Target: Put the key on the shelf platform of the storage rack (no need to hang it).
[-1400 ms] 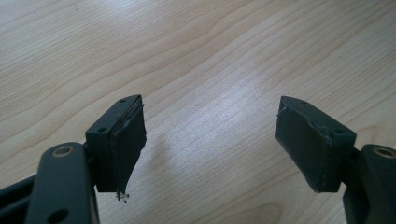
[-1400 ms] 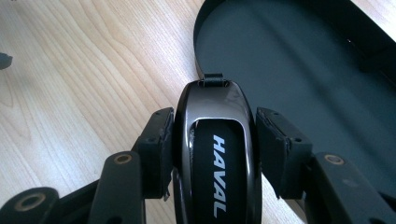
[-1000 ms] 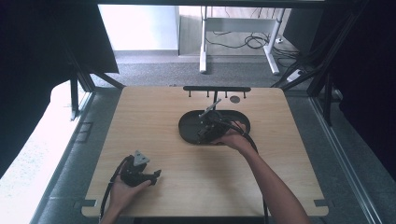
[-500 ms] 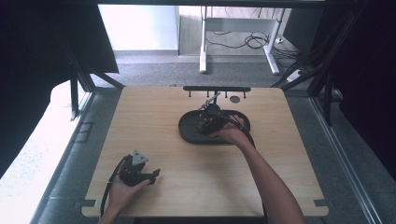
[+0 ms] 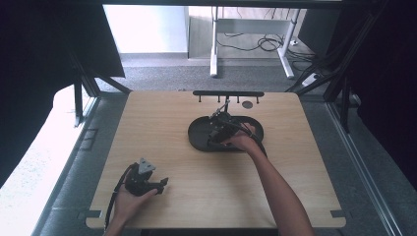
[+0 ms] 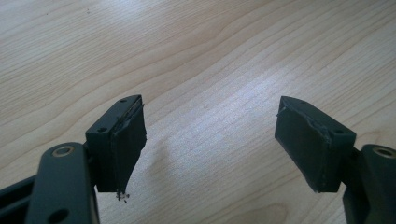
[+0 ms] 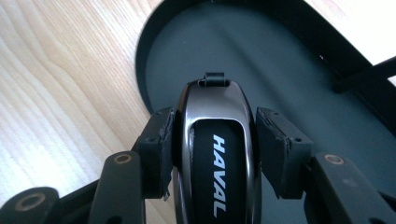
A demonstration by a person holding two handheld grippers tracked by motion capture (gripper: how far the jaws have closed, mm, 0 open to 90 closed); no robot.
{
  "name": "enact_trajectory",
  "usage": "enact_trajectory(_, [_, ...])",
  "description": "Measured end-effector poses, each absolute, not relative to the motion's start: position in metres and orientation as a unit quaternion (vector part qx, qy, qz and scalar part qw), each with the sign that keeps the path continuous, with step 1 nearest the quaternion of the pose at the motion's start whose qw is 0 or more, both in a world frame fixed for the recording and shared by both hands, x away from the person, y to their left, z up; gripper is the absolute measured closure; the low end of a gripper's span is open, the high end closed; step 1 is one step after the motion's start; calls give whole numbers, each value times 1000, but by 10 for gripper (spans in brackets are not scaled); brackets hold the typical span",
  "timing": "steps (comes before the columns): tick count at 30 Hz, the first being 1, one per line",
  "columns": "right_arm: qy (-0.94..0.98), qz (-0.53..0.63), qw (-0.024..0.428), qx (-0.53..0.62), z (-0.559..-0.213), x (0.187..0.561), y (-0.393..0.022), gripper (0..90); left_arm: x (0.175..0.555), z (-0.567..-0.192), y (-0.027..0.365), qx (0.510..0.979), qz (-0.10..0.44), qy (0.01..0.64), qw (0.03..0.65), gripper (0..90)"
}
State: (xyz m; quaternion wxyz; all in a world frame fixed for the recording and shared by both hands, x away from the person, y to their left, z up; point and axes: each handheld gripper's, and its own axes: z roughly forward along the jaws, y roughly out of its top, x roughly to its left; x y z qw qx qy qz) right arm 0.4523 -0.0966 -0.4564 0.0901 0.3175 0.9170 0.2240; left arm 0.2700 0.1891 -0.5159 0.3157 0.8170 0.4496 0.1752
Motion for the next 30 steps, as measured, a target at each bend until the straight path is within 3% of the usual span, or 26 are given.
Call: enact_trajectory(30, [910,185,95,359,-490,471,-126,489,270,-517,188,820,173,448,312,248])
